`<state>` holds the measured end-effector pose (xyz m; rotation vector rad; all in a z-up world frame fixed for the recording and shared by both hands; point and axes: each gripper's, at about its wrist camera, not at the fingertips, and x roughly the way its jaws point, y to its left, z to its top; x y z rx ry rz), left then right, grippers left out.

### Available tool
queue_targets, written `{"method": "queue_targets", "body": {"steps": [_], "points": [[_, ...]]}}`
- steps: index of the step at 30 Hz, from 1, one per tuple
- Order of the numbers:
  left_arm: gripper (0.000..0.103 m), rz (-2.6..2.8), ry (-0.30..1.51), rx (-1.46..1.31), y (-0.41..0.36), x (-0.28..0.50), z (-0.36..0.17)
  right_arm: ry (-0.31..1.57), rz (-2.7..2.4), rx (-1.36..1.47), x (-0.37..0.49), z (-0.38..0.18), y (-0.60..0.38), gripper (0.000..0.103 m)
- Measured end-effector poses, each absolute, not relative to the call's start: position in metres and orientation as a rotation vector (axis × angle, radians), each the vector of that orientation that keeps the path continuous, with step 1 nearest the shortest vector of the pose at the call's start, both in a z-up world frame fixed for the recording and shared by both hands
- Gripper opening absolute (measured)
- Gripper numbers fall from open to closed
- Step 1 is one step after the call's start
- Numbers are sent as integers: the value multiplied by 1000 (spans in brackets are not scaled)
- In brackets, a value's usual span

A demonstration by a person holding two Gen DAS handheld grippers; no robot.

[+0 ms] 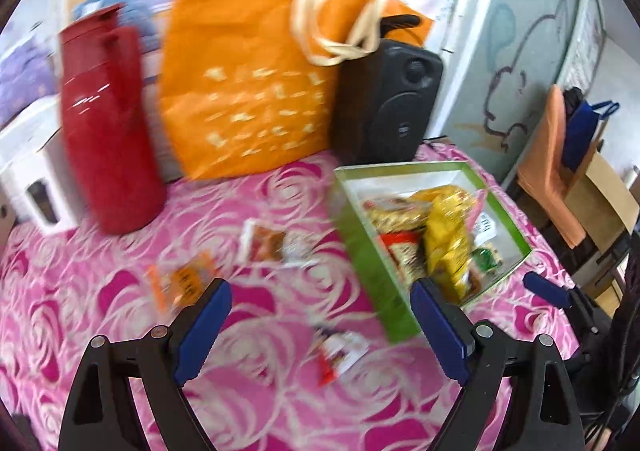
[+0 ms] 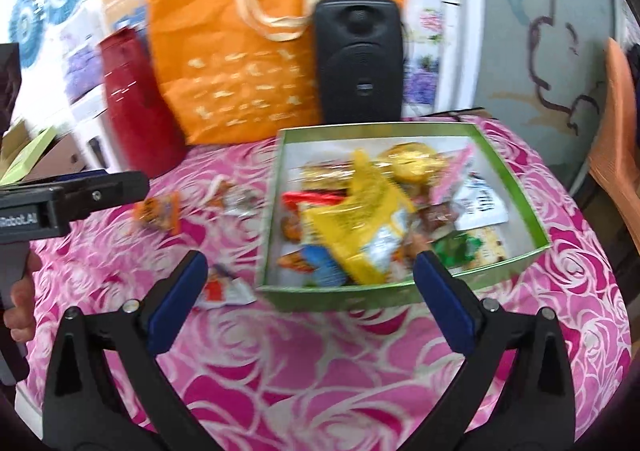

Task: Organize snacks
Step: 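Move both open tools back to the remaining snacks on the cloth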

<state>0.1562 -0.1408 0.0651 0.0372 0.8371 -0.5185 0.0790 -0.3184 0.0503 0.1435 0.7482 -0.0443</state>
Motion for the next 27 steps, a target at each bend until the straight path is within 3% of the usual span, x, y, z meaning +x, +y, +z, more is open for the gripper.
{"method": "queue_targets", "body": {"steps": [9, 11, 20, 22, 27], "points": [[93, -385, 878, -75, -45, 128, 20, 912, 184, 129, 86, 3, -244, 102], [93, -374, 890, -95, -27, 123, 11, 930, 184, 142, 95, -6, -235, 97], [93, -344, 926, -120, 4, 119, -4, 929, 33, 89, 137, -22, -218, 60], [93, -352, 925, -114, 3, 120, -4, 952, 29, 97, 140, -27, -223, 21], [92, -412, 945, -91, -12, 131, -4, 952, 105, 128, 115, -25, -235, 21]]}}
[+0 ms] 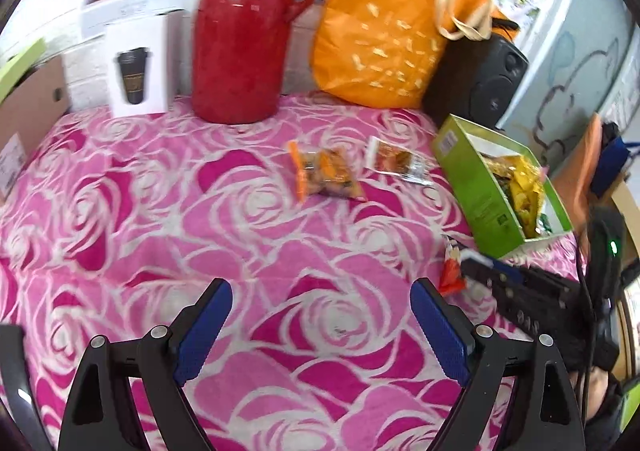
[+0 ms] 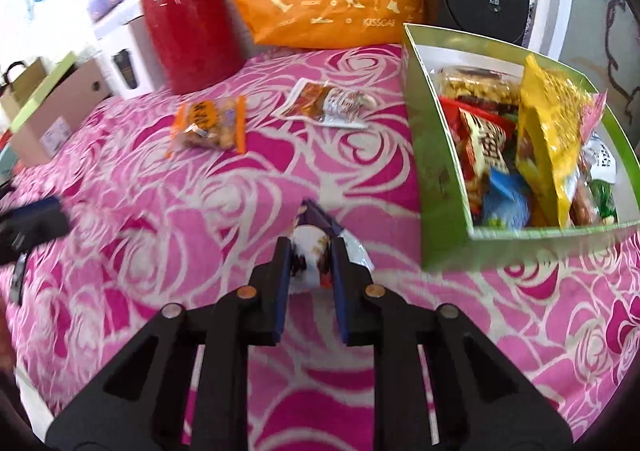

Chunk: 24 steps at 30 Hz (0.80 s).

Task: Organize snacks
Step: 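Move both open tools back to the remaining snacks on the cloth, then grasp the clear spicy-strip packet with left tool while right grasps the blue-white packet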

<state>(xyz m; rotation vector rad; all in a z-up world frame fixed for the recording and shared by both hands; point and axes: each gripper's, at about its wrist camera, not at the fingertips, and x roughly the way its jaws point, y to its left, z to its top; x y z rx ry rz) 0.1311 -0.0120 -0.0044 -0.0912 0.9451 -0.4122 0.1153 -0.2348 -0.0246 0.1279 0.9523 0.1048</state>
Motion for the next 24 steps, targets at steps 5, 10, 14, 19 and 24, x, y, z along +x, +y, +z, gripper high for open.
{"method": "queue_targets", "body": {"steps": [5, 10, 14, 19, 24], "points": [[92, -484, 936, -38, -46, 148, 8, 997, 139, 195, 86, -36, -247, 21], [92, -534, 917, 24, -86, 175, 22, 974, 149, 233, 76, -34, -255, 43], [92, -565, 932, 42, -117, 206, 24, 941, 161, 257, 79, -29, -258, 44], [92, -575, 1007, 15, -156, 246, 4, 928, 164, 276, 79, -27, -263, 44], [92, -551, 1054, 9, -182, 272, -21, 926, 166, 277, 78, -27, -266, 44]]}}
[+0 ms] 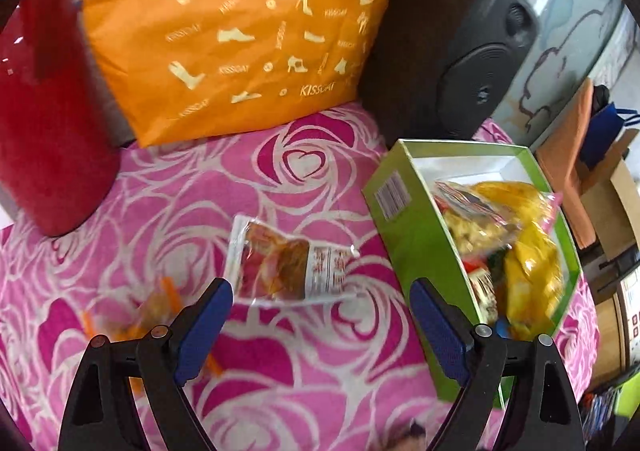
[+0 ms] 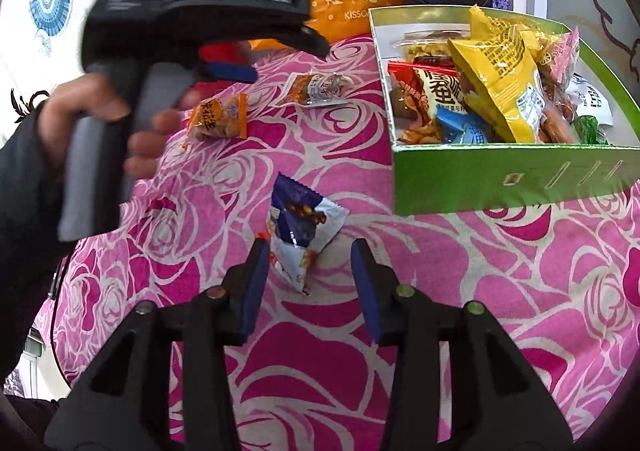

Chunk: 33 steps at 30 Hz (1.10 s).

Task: Organize snacks
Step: 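Grasp the clear spicy-strip packet with left tool while right grasps the blue-white packet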

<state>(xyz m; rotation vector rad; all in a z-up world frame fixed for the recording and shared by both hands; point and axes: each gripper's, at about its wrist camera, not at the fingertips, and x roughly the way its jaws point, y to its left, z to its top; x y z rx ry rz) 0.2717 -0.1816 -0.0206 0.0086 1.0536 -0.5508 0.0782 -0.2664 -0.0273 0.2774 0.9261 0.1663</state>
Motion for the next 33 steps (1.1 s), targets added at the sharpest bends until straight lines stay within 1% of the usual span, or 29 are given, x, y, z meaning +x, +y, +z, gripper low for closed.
{"method": "queue_targets", "body": {"steps": [4, 6, 11, 12, 13, 14, 15, 16, 17, 18, 21, 24, 26, 33], "points": [[92, -540, 1056, 34, -192, 284, -30, 938, 174, 293, 82, -31, -268, 44], [90, -531, 1069, 52, -195, 288, -37, 945, 187, 295, 85, -33, -266, 44], [89, -486, 1115, 55, -190, 298, -59, 955, 212, 285, 92, -36, -258, 45], [82, -480, 1117, 63, -190, 299, -62, 958, 212, 283, 93, -37, -257, 45], [80, -483, 1108, 76, -191, 300, -65, 962, 213, 283, 94, -38, -256, 45], [75, -496, 1092, 80, -191, 299, -64, 965, 214, 284, 95, -40, -255, 45], [65, -514, 1090, 75, -193, 299, -64, 966, 215, 286, 97, -40, -254, 45], [62, -522, 1092, 76, -194, 298, -63, 965, 216, 288, 98, -41, -254, 45], [55, -530, 1086, 86, -197, 298, -61, 965, 216, 291, 100, -41, -253, 45], [45, -548, 1081, 97, -200, 297, -60, 966, 214, 294, 102, -42, -253, 45], [44, -562, 1065, 157, -208, 290, -57, 961, 204, 309, 107, -45, -253, 45], [43, -574, 1077, 125, -205, 287, -54, 966, 199, 324, 110, -48, -254, 43], [43, -577, 1076, 103, -199, 281, -47, 960, 212, 337, 109, -48, -254, 36], [43, -588, 1042, 54, -177, 262, -20, 929, 219, 338, 97, -37, -252, 34]]}}
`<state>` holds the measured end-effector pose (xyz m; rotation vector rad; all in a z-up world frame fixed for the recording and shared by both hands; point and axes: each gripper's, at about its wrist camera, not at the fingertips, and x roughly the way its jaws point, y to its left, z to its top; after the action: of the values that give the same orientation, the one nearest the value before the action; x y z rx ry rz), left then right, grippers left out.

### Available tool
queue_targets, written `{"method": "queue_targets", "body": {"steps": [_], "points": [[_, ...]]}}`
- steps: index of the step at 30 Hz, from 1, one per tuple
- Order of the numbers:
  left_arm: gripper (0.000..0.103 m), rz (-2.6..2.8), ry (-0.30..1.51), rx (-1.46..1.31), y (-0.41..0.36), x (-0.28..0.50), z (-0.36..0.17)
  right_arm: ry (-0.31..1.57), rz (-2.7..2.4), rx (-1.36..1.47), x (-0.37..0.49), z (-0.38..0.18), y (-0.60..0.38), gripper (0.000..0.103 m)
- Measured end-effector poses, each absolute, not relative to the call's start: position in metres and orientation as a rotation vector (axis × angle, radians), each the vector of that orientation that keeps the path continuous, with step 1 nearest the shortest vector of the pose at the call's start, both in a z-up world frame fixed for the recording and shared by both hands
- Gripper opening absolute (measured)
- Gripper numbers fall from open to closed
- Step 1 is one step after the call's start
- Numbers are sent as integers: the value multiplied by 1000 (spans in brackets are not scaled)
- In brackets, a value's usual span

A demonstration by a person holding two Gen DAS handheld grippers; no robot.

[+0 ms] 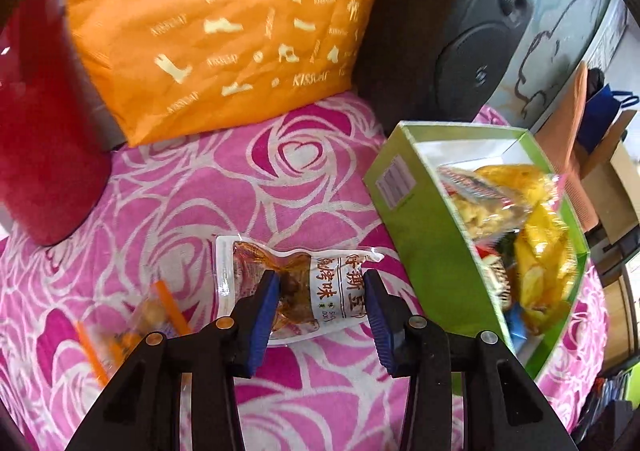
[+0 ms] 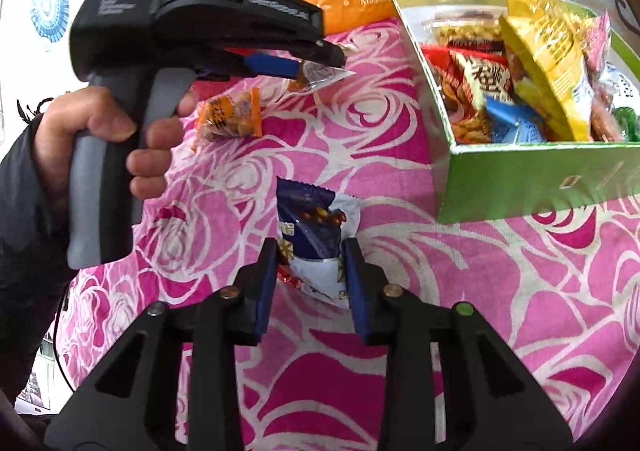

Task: Organize snacks
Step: 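Grasp the clear spicy-strip packet with left tool while right grasps the blue-white packet, then carry both packets into the green box and open both tools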

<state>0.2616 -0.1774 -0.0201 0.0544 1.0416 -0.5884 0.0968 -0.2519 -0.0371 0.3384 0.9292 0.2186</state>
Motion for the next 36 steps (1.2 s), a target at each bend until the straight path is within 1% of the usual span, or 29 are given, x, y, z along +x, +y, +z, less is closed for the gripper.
{"method": "queue_targets", "body": {"steps": [6, 9, 15, 19, 26, 33, 36], "points": [[43, -624, 991, 12, -167, 239, 16, 847, 213, 325, 79, -7, -258, 34], [43, -665, 957, -4, -174, 229, 40, 787, 177, 318, 67, 13, -271, 34], [43, -773, 894, 4, -205, 202, 79, 670, 33, 334, 44, 45, -325, 34], [43, -849, 876, 37, -239, 186, 95, 624, -77, 341, 37, 55, -367, 35], [43, -959, 889, 60, -299, 166, 102, 594, -227, 323, 37, 49, -434, 35], [43, -1001, 931, 92, -350, 164, 82, 619, -270, 301, 52, 27, -471, 35], [44, -995, 943, 92, -359, 167, 73, 622, -265, 295, 59, 20, -477, 35]]}}
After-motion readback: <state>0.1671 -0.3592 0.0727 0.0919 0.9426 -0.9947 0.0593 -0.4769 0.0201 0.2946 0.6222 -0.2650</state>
